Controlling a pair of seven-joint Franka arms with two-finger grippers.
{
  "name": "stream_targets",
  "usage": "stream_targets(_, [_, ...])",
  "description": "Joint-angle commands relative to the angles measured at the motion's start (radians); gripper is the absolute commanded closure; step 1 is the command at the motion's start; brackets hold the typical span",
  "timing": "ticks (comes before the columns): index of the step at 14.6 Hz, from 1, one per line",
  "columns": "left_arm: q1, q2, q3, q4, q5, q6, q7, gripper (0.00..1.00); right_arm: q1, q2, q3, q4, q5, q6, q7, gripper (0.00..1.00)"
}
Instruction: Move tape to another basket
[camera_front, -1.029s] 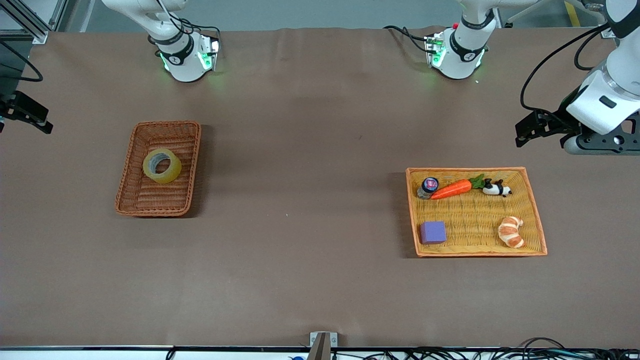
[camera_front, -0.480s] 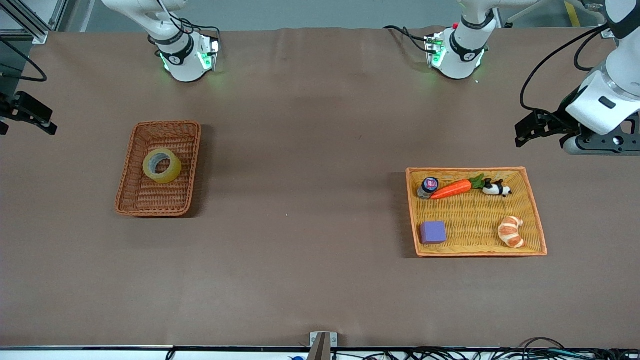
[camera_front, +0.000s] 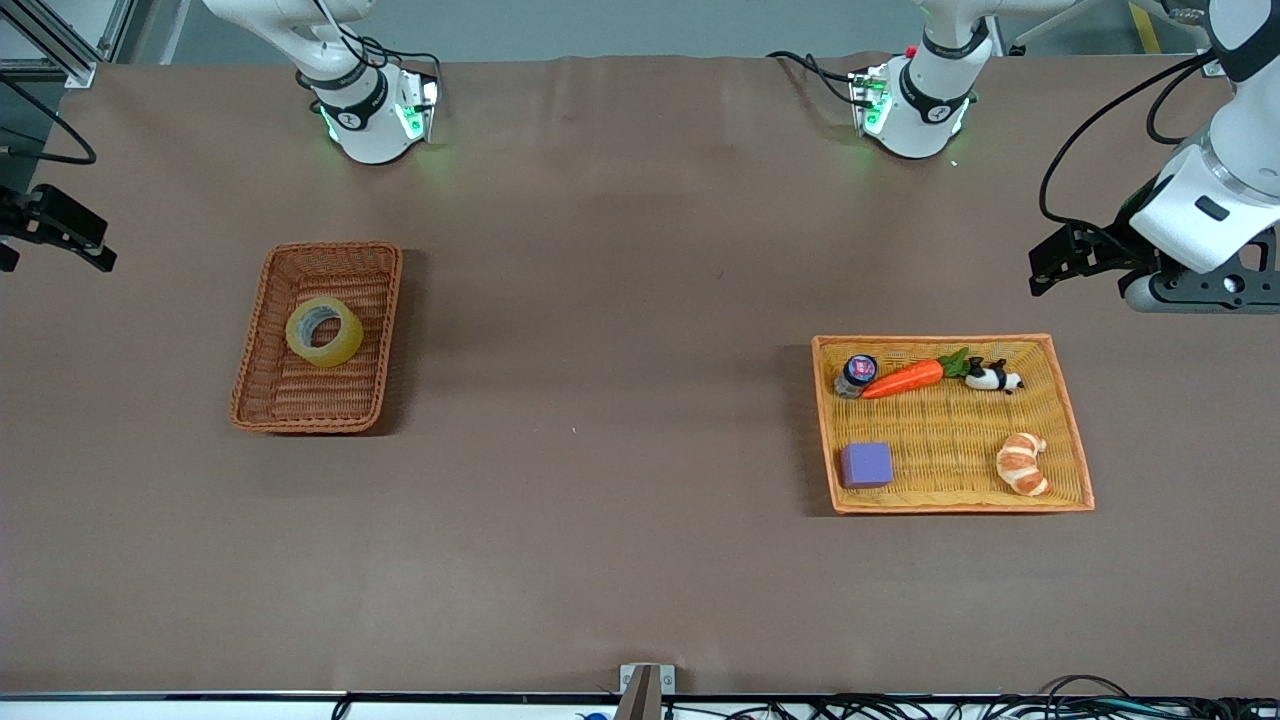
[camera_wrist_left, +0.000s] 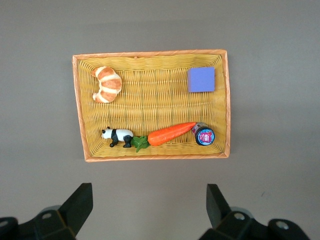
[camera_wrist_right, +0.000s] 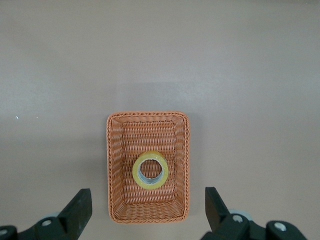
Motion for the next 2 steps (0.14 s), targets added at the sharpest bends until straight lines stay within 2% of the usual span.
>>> stream_targets(1, [-0.004, 0.004, 0.0, 0.013, 0.012, -0.011, -0.001, 0.0, 0.005, -0.003, 0.0, -0.004, 0.005, 0.007, 0.01, 0.0])
stream_targets(2, [-0.003, 0.006, 0.001, 0.013, 0.013, -0.011, -0.001, 0.0, 0.005, -0.003, 0.0, -0.004, 0.005, 0.004, 0.011, 0.0])
